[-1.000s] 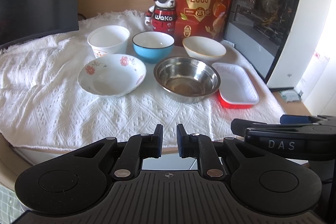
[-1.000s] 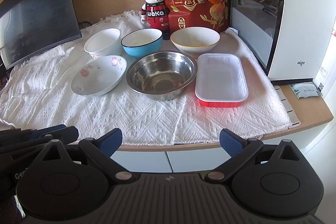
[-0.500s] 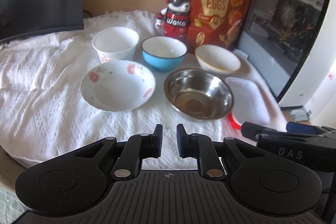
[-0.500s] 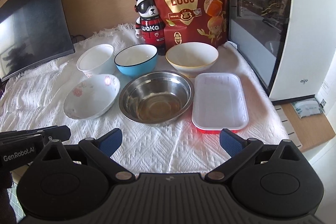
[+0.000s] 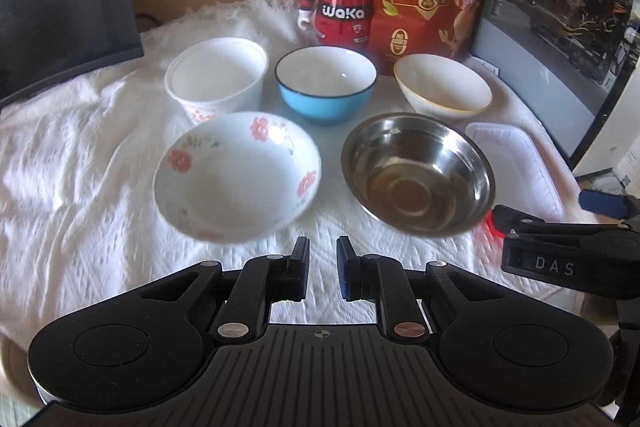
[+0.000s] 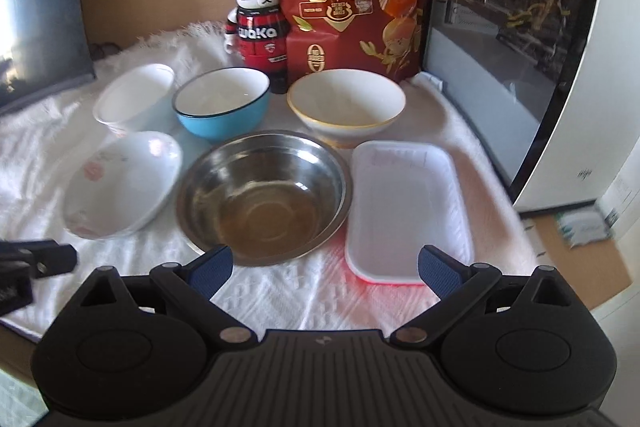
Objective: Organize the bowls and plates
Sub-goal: 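Move the left tool toward the stainless steel bowl rim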
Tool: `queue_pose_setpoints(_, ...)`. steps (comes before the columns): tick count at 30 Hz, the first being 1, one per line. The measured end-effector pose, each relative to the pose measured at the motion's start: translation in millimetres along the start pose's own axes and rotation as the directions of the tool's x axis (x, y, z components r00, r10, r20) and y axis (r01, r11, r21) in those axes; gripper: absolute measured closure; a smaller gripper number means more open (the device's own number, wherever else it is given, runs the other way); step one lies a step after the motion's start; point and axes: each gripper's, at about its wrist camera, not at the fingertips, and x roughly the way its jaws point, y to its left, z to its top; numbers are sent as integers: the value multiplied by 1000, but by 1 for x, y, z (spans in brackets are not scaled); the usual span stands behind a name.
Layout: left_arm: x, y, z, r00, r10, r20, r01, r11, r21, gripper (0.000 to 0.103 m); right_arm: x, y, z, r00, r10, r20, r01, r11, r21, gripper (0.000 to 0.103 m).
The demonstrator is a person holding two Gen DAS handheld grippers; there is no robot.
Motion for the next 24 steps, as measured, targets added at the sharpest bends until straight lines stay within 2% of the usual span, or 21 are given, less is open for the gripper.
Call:
queue_pose_setpoints(5,13,10,19,1000,-21,8,21,999,27,86,13,15,11,996,-84,37,86,995,-55,3)
queue_pose_setpoints(9,22,11,28,999,-40,9,40,998,57,86,19,26,22,993,-109,52,113,990,-78,3)
queue_pose_setpoints(13,29,7,34,999,-53,-1,53,997,50,86,25,22,28,997,-72,26,73,997,-38,3)
queue_pose_setpoints(17,35,-2,42,999,-33,-6,33,999,35,86,35,10,35,999,27,-36,-27,1000,6,4)
queue_pose_setpoints(21,41,-12,49,1000,-1,-26,1,1000,-9,86,48,-4,46,991,114,-76,-111,993,45,4)
queue_pose_setpoints(24,44,-23,52,999,21,-26,-21,1000,-21,86,56,-10,55,981,163,-108,-161,987,22,4)
